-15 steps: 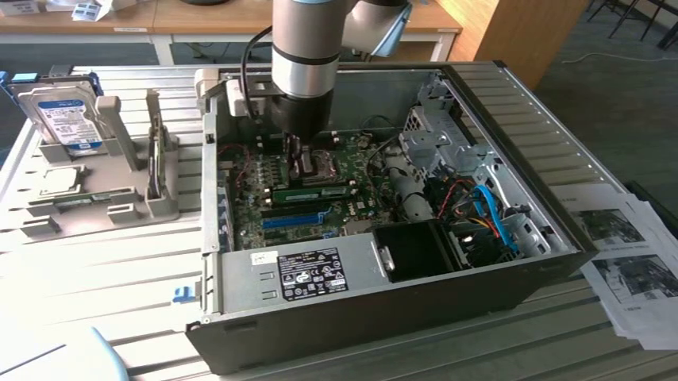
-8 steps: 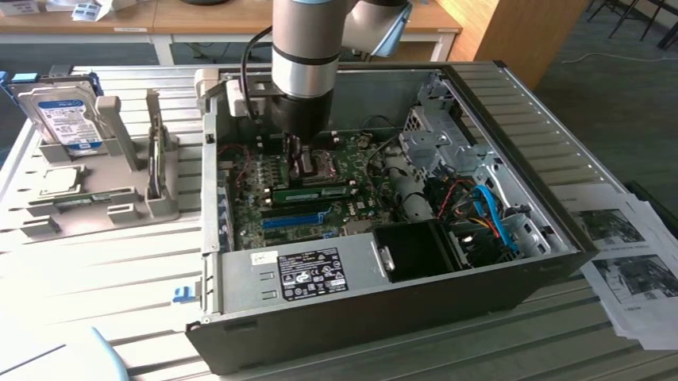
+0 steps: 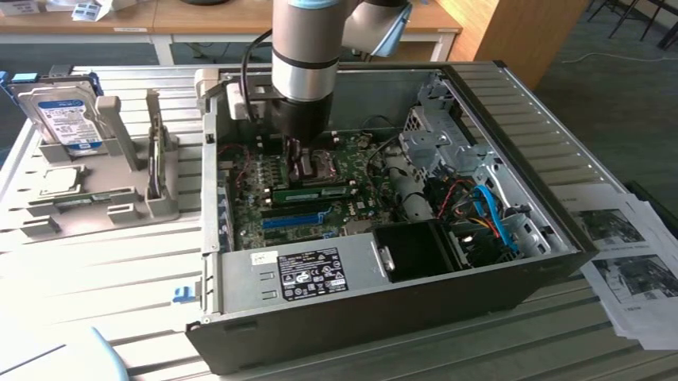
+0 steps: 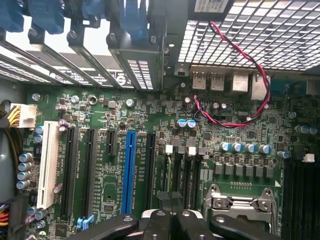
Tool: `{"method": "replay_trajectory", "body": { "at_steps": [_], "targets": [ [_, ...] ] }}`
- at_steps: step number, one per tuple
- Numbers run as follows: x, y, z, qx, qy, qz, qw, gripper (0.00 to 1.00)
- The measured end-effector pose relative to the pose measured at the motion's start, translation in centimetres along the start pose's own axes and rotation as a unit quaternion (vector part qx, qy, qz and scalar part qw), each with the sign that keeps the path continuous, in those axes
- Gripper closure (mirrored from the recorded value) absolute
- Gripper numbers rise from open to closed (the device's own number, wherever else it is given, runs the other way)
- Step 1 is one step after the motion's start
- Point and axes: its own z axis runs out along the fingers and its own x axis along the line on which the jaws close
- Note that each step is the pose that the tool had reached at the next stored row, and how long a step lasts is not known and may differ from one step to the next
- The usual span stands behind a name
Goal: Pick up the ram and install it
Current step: 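Press down the ram until it locks into place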
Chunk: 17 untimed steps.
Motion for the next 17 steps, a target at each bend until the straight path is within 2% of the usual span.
{"method": "replay_trajectory", "body": {
  "at_steps": [17],
  "targets": [
    [-0.01,-0.02,0.55,-0.0005,0.0,0.0,1.0,0.91]
  ]
}}
